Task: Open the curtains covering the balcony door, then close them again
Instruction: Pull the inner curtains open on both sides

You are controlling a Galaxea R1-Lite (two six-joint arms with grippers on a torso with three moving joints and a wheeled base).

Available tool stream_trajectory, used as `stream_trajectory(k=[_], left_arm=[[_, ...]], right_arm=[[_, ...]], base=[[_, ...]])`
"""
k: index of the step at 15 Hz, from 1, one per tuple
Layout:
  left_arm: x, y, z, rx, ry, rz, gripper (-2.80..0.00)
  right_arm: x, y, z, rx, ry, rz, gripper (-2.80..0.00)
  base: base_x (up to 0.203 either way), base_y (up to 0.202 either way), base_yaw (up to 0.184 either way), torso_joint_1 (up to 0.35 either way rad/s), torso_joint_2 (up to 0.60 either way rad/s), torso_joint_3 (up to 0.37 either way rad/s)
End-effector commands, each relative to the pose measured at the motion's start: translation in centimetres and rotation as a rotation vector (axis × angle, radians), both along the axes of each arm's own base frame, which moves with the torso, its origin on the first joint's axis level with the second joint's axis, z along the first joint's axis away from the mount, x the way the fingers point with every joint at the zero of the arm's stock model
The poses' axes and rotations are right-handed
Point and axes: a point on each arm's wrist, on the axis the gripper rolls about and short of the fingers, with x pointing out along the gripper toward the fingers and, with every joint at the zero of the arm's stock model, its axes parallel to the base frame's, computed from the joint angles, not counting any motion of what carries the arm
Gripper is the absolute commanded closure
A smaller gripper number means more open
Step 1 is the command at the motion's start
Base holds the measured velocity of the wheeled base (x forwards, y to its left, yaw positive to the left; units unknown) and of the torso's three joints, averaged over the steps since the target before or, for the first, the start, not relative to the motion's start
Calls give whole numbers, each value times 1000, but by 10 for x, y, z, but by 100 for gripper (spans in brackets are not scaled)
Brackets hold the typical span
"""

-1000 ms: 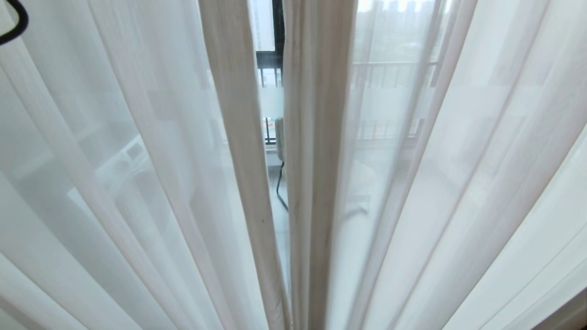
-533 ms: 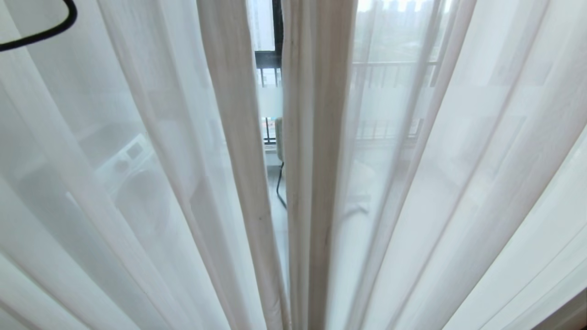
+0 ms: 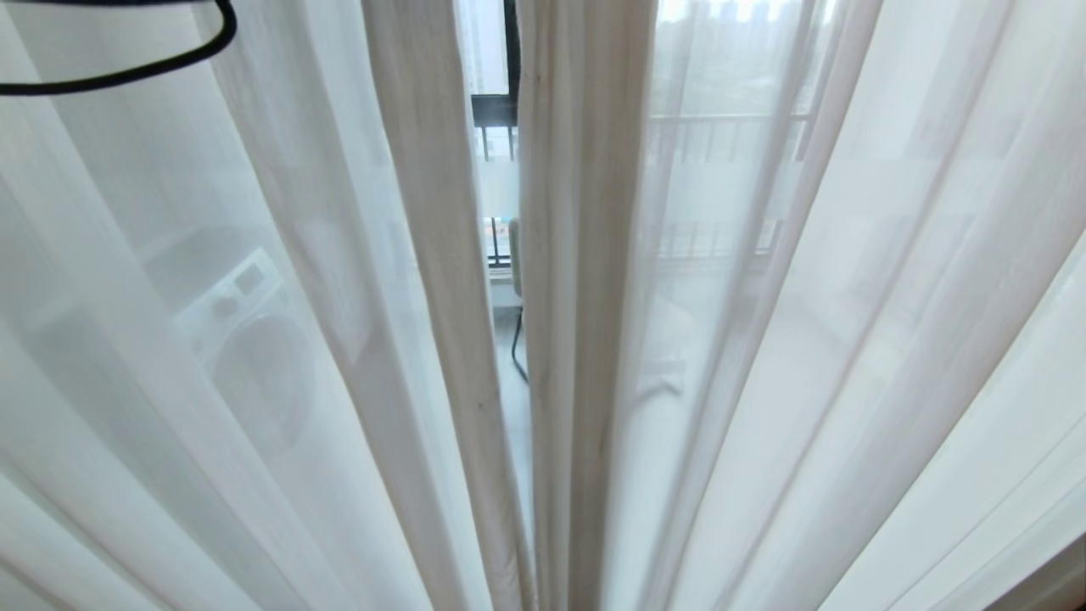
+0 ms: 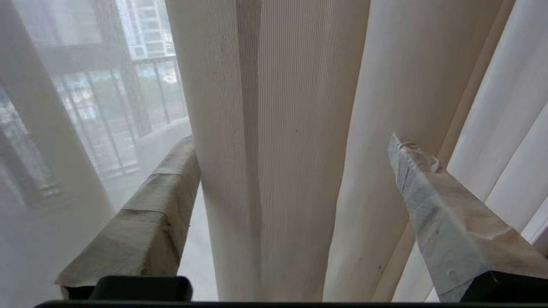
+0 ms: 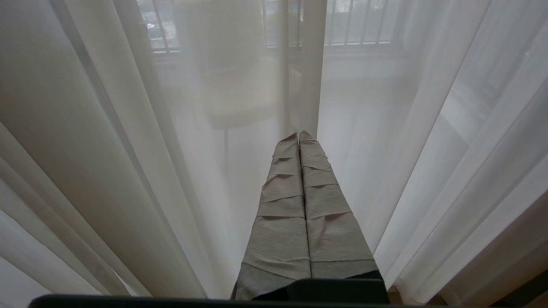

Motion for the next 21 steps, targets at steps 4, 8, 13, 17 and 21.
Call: stream_trajectory(k=[4, 8, 13, 17, 21], left_arm=[[6, -5, -5, 32, 6, 54, 0], [7, -2, -4, 45, -2, 95, 0], [11, 8, -2, 37, -6, 151, 0], [12, 19, 2, 32, -8, 258, 0], [14, 42, 7, 19, -25, 340, 0]], right_arm=[[0, 0, 0, 0, -1, 0, 0], [0, 0, 0, 0, -1, -1, 0], [0, 0, 0, 0, -1, 0, 0], [0, 0, 0, 0, -1, 0, 0], [0, 0, 0, 0, -1, 0, 0]], base=[[0, 0, 0, 0, 0, 0], [0, 0, 0, 0, 0, 0], [0, 0, 0, 0, 0, 0], [0, 0, 0, 0, 0, 0], [0, 0, 0, 0, 0, 0]])
